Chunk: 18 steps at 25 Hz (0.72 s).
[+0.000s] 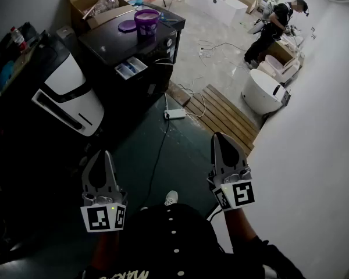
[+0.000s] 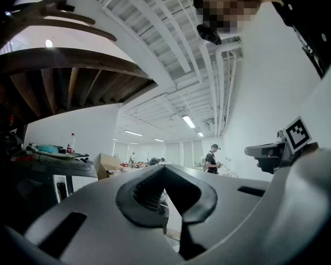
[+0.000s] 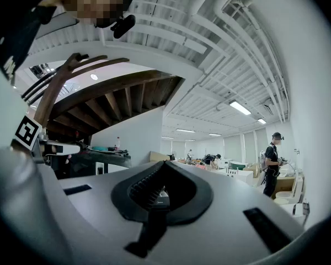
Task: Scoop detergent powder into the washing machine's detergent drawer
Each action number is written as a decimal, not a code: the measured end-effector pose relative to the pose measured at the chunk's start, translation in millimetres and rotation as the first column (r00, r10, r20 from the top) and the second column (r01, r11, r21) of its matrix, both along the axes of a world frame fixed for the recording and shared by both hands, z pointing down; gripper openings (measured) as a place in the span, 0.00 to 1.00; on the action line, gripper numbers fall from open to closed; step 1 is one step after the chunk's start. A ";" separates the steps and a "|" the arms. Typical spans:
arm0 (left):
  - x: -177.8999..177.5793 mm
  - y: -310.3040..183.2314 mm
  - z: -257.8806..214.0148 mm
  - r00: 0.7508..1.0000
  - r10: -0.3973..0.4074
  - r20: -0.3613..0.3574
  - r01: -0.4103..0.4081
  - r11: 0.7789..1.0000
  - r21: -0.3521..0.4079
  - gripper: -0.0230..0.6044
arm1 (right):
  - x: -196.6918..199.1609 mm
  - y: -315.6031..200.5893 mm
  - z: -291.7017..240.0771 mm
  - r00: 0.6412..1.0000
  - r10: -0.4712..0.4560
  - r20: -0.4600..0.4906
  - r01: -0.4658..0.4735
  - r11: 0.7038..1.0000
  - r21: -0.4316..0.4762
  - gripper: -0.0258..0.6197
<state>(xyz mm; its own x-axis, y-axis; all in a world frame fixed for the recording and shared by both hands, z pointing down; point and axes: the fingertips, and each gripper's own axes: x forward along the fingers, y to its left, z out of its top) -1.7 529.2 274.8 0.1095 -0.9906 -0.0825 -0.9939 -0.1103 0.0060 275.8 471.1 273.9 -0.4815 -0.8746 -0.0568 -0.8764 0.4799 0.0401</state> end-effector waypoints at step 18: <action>11.3 -1.0 2.8 1.000 0.011 0.010 -0.011 1.000 -0.009 0.06 | 6.6 3.6 -2.1 0.998 -0.008 0.068 0.006 1.000 0.022 0.12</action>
